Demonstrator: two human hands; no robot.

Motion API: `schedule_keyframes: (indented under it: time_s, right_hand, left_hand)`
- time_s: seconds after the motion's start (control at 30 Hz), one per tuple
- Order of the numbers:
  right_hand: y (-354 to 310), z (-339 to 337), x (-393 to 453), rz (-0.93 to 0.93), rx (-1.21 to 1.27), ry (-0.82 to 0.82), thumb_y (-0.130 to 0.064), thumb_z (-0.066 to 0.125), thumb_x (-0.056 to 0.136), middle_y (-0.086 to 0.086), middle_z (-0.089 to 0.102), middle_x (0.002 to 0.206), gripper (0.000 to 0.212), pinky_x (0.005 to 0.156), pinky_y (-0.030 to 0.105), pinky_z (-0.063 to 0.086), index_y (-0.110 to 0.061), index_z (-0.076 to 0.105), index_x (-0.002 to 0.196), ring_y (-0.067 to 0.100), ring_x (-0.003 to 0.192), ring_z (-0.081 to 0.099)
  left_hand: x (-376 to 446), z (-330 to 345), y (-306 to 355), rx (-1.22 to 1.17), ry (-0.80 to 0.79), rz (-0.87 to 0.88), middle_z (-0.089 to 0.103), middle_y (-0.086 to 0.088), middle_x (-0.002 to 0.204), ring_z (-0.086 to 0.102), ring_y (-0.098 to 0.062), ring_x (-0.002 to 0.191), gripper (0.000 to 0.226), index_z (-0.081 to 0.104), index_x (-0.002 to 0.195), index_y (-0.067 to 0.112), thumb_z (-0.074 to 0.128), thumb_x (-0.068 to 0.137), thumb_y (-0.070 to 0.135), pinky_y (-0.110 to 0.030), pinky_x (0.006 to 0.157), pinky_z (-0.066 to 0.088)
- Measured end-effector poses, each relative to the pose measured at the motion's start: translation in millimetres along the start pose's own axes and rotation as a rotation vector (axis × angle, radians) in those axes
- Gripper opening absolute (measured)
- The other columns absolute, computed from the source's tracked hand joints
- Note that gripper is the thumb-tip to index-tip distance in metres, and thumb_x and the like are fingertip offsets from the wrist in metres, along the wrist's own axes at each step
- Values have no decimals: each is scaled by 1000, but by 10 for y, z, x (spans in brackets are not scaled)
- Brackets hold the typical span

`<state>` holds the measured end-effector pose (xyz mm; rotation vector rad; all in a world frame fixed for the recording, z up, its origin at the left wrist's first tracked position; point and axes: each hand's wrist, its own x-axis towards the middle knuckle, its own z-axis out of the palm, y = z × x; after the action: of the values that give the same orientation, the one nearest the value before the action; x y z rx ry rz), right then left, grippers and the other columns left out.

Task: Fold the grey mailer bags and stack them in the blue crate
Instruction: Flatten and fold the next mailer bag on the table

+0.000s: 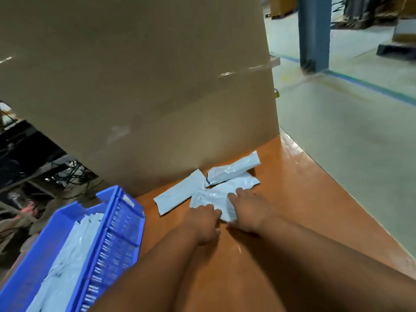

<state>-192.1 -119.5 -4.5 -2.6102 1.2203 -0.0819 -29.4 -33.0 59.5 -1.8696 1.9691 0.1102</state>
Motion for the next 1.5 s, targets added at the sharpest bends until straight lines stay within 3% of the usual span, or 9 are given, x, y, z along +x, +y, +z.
schedule_keyframes:
  time_s: [0.17, 0.33, 0.5, 0.6, 0.77, 1.0, 1.13, 1.27, 1.5]
  right_hand:
    - [-211, 216, 168, -79, 37, 40, -63, 68, 82, 8, 48, 137, 80, 91, 46, 50, -28, 38, 148, 31, 121, 48]
    - [-257, 289, 160, -391, 31, -81, -59, 68, 77, -1, 52, 126, 67, 88, 42, 48, -34, 51, 137, 24, 114, 50]
    - [-269, 319, -163, -533, 28, -170, -72, 60, 81, -5, 44, 141, 84, 105, 43, 40, -41, 37, 155, 19, 128, 41]
    - [-301, 499, -455, -499, -29, -148, -84, 35, 89, -4, 21, 170, 90, 127, 52, 16, -42, 13, 166, 22, 154, 23]
    - [-442, 730, -730, -258, -134, -116, -90, 7, 92, 1, -16, 176, 90, 125, 63, -15, -41, -11, 166, 25, 163, -13]
    - [-727, 634, -997, -145, -156, -97, -88, 18, 94, 0, 19, 174, 88, 126, 64, 5, -37, 24, 166, 24, 159, 18]
    - [-815, 682, -1072, -54, -1, 51, -73, 37, 100, -7, 55, 136, 61, 109, 47, 40, -36, 54, 145, 22, 124, 53]
    - [-888, 625, -1027, 56, -56, -27, -52, 58, 94, -6, 56, 111, 43, 81, 34, 44, -36, 61, 134, 22, 104, 56]
    - [-1016, 292, -1090, 50, 64, 2, -35, 72, 90, -14, 53, 101, 9, 80, 35, 53, -35, 64, 94, 12, 92, 56]
  left_hand:
    - [-140, 207, -58, -6, 81, -49, 59, -2, 114, 57, -23, 104, 29, 61, 113, 29, 53, 97, 52, -41, 88, 49]
    - [-421, 318, -219, 60, 204, -76, 41, -5, 158, 41, -27, 142, 65, 45, 152, 31, 56, 93, 54, -41, 114, 33]
    - [-726, 800, -330, -53, 39, -61, 11, -2, 176, 8, -24, 162, 97, 16, 167, 31, 41, 88, 82, -55, 130, 13]
    - [-922, 1238, -256, -134, 26, -42, -13, 0, 177, -13, -20, 163, 97, -6, 169, 28, 23, 95, 83, -55, 130, 2]
    - [-1093, 1654, -177, -274, 96, -95, -30, 7, 173, -27, -13, 159, 94, -19, 167, 30, -5, 91, 84, -52, 131, -6]
    - [-1127, 1651, -299, -304, 170, -61, 4, -1, 177, 3, -24, 161, 92, 9, 168, 31, 19, 93, 83, -54, 127, 14]
    - [-1136, 1576, -453, -429, 171, -30, 26, 8, 167, 22, -21, 150, 95, 30, 161, 38, 30, 83, 92, -55, 114, 29]
    - [-1137, 1487, -554, -450, 165, 3, 43, 4, 146, 37, -26, 137, 66, 41, 148, 38, 55, 91, 66, -53, 105, 36]
    - [-1272, 1209, -621, -374, 181, 1, 52, 0, 130, 41, -28, 129, 38, 61, 123, 31, 68, 90, 47, -50, 101, 34]
